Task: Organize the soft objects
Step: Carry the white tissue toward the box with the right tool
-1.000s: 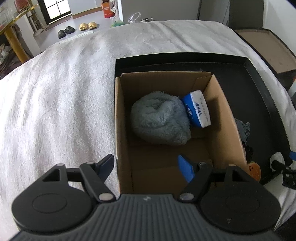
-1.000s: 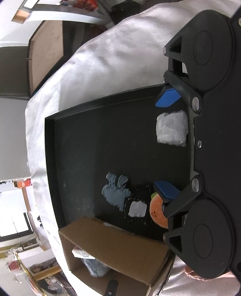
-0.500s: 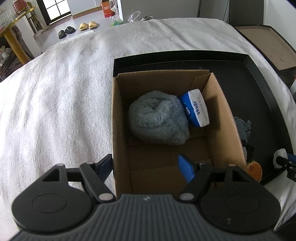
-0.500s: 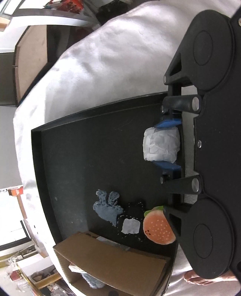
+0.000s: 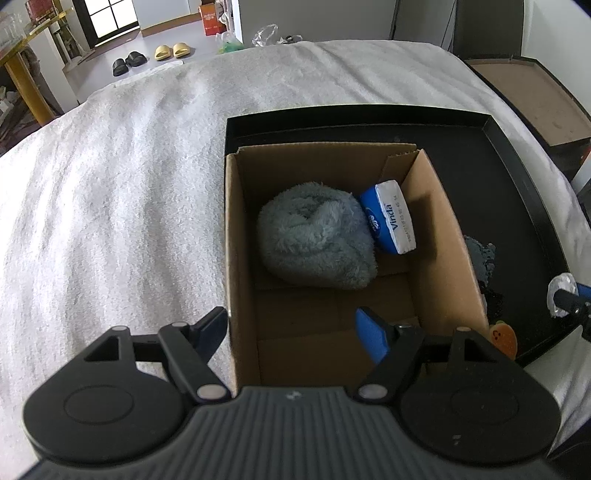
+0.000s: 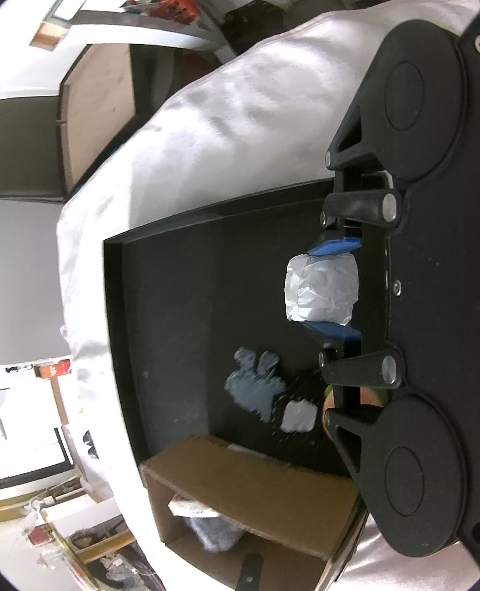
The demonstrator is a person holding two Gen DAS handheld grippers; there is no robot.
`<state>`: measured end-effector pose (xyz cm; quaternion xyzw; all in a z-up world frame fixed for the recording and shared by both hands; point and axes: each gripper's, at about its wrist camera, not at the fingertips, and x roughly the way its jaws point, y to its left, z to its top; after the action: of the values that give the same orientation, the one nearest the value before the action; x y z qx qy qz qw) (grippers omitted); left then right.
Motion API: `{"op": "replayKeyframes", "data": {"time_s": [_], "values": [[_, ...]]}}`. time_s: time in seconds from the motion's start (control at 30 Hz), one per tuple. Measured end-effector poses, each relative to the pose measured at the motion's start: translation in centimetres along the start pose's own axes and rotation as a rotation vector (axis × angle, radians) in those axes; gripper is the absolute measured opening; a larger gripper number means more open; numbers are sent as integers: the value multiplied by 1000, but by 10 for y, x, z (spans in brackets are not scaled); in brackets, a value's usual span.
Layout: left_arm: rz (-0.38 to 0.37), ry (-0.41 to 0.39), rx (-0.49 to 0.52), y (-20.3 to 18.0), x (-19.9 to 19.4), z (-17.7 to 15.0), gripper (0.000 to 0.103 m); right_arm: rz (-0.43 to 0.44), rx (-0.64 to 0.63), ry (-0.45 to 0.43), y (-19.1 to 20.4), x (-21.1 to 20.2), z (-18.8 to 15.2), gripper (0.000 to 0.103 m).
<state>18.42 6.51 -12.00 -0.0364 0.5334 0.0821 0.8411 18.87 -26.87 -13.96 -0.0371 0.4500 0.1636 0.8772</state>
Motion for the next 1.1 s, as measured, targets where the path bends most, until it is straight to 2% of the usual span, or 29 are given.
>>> {"op": "replayKeyframes", "data": {"time_s": [0.5,0.73,1.1], "values": [[-28,-35,-37,16,-9,-4,75,45,-52,-91,39,-25,30,37],[-48,-60,-47,24,-12,-7,74,80,-117,-151,65,-33,38,37],[-78,-64,-63,35,-9,-12,60,133,-228,-231,108,-43,49,37]]}}
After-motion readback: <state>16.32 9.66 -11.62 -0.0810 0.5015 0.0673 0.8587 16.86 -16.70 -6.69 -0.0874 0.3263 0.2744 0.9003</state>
